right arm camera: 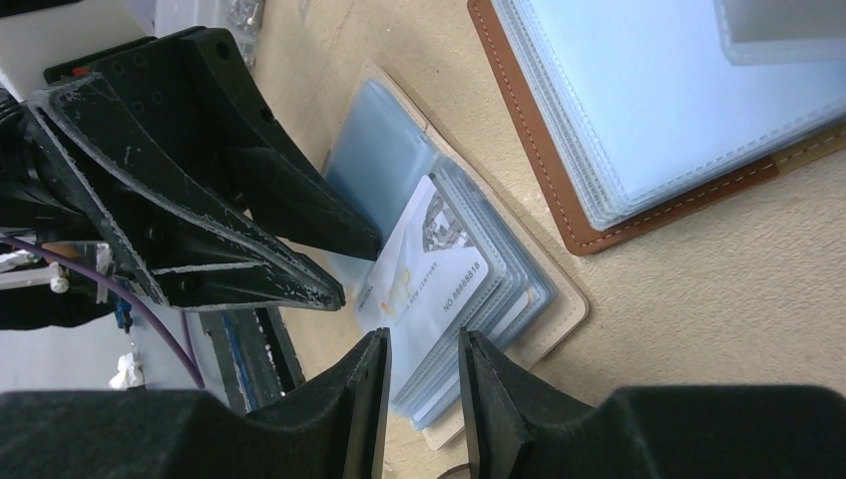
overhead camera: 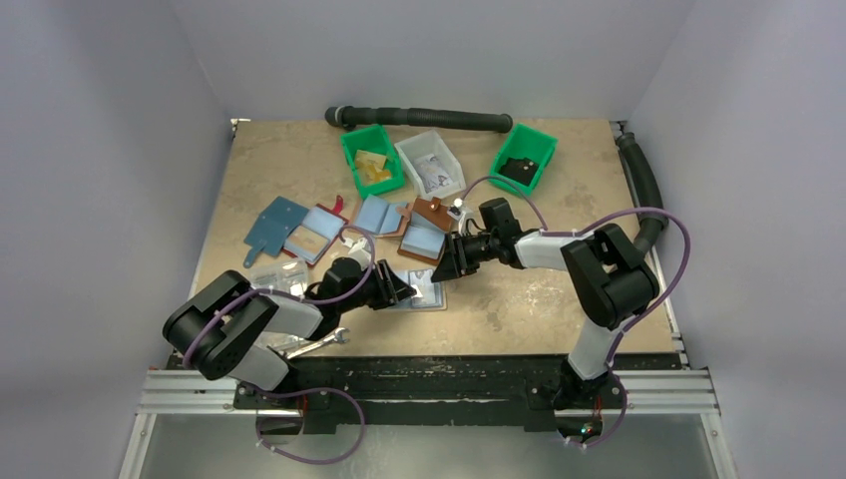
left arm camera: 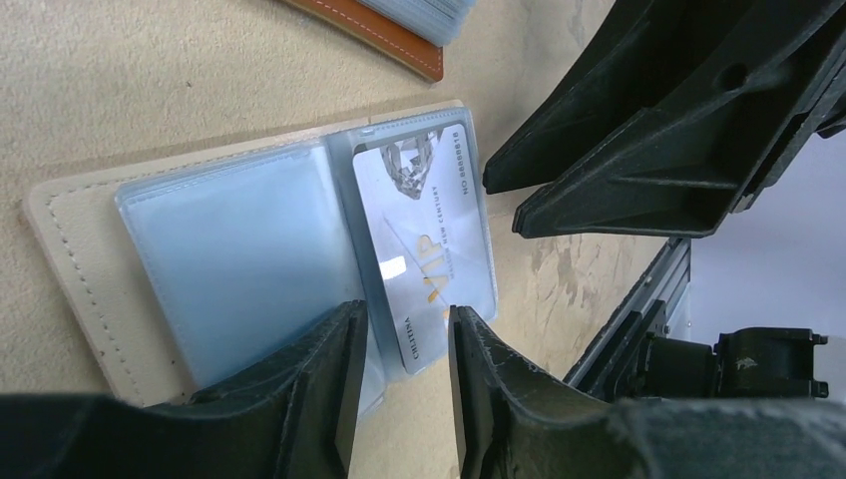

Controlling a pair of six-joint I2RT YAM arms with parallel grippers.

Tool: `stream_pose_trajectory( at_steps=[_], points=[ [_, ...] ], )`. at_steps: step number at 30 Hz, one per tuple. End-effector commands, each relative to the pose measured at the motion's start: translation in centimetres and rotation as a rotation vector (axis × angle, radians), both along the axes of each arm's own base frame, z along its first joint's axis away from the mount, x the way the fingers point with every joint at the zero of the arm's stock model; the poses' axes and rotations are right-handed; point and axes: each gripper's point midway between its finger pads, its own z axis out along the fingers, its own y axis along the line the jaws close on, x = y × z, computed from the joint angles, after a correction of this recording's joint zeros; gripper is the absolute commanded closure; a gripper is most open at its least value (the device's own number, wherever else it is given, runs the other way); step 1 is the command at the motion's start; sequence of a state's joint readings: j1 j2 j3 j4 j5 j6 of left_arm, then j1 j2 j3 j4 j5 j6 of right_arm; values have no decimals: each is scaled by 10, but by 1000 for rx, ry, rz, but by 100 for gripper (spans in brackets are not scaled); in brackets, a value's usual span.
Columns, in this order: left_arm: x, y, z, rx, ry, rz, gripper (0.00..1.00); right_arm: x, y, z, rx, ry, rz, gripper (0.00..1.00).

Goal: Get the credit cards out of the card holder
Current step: Remove the credit card from the card holder.

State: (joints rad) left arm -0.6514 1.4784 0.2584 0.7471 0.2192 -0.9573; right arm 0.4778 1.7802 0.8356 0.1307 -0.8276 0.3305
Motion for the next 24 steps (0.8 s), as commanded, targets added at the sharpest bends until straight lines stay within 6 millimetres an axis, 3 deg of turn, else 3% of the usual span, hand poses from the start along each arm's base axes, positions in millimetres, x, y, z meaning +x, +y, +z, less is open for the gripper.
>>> stream_pose_trajectory(
  at_steps=[1, 16, 20, 24],
  points=[
    [10, -8, 10, -9, -51, -9, 62, 9, 7, 7, 12, -22, -7, 61],
    [7, -13, 5, -18, -34, -30, 66, 4, 10, 6, 31, 15, 8, 63],
    [6, -15, 5, -20, -31, -36, 66, 1, 13, 10, 51, 21, 25, 72],
    [6, -16, 4, -22, -31, -42, 67, -3, 15, 15, 78, 26, 50, 74]
  ],
)
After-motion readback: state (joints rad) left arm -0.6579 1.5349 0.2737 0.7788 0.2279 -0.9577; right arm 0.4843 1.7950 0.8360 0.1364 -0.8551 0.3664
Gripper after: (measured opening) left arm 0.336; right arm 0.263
